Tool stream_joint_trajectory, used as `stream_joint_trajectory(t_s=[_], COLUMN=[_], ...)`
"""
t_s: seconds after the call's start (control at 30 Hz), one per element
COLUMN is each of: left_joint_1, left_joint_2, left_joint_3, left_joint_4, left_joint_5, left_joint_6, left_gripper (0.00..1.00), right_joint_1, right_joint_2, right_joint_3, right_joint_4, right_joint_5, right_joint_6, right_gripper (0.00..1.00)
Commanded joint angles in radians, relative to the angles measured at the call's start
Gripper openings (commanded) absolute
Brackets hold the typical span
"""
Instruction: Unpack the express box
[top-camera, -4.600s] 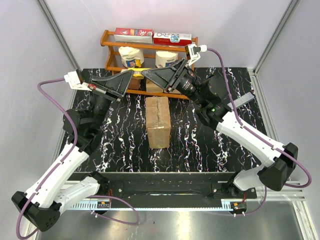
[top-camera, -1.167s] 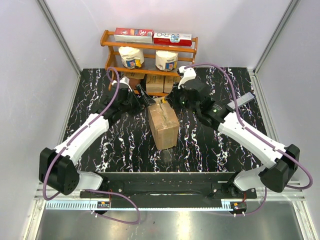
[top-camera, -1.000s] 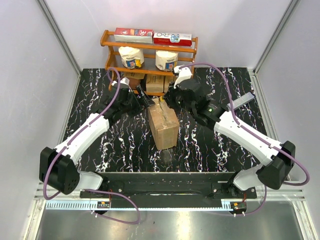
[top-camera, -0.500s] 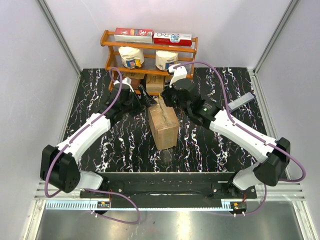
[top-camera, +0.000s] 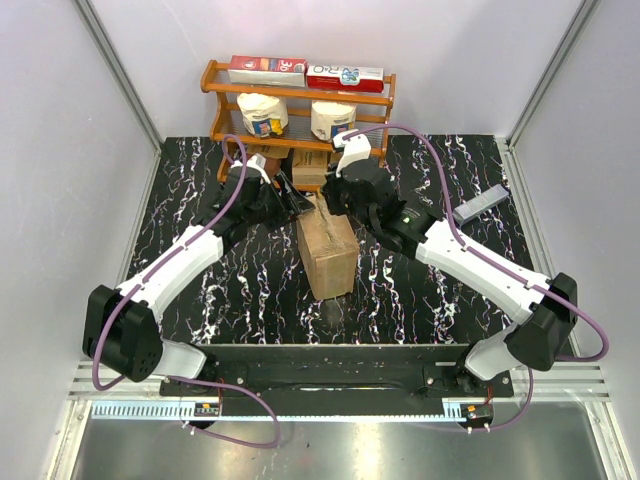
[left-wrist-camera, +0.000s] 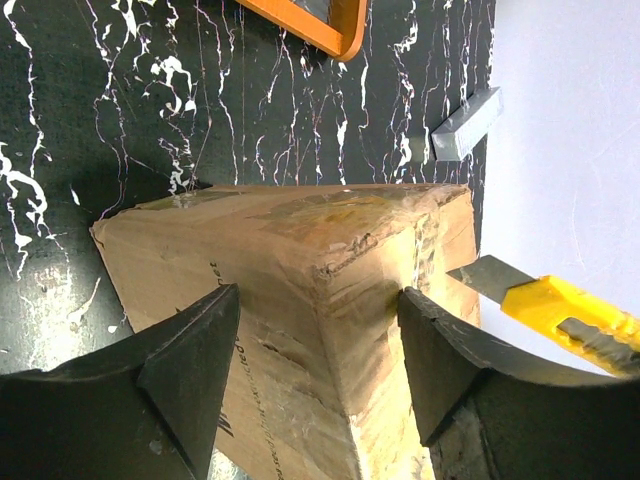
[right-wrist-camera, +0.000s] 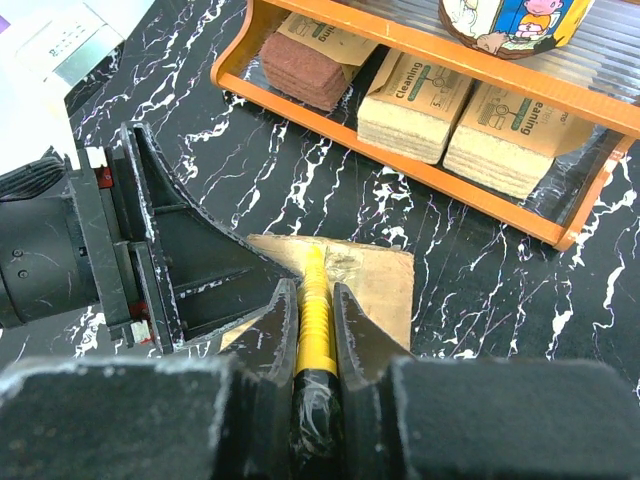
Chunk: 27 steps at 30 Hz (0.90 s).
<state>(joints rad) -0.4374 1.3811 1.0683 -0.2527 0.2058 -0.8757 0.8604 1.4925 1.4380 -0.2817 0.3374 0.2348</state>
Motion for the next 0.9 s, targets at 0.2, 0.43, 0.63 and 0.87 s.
stream_joint_trajectory(t_s=[0.2, 0.43, 0.63, 0.87], left_joint_1=[0.005, 0.005, 0.005, 0.003], left_joint_2=[-0.004, -0.007, -0.011, -0.011], left_joint_3=[-0.047, -0.053, -0.057, -0.062], left_joint_4=[-0.028, -0.028, -0.025, -0.02], left_joint_5=[-0.002, -0.002, -0.002, -0.002], left_joint_6=[0.006, 0.009, 0.009, 0.009], left_gripper=[0.66, 0.66, 0.66, 0.65], right_joint_1=[0.014, 0.014, 0.014, 0.014], right_joint_2=[0.011, 0.018, 0.026, 0.037], right_joint_3=[0.001, -0.008, -0.011, -0.022], right_joint_4=[0.036, 0.038, 0.038, 0.032], right_joint_5=[0.045, 0.038, 0.041, 0.044], right_joint_6=[0.001, 0.02, 0.021, 0.038], right_gripper=[0.0, 0.0, 0.0, 0.0])
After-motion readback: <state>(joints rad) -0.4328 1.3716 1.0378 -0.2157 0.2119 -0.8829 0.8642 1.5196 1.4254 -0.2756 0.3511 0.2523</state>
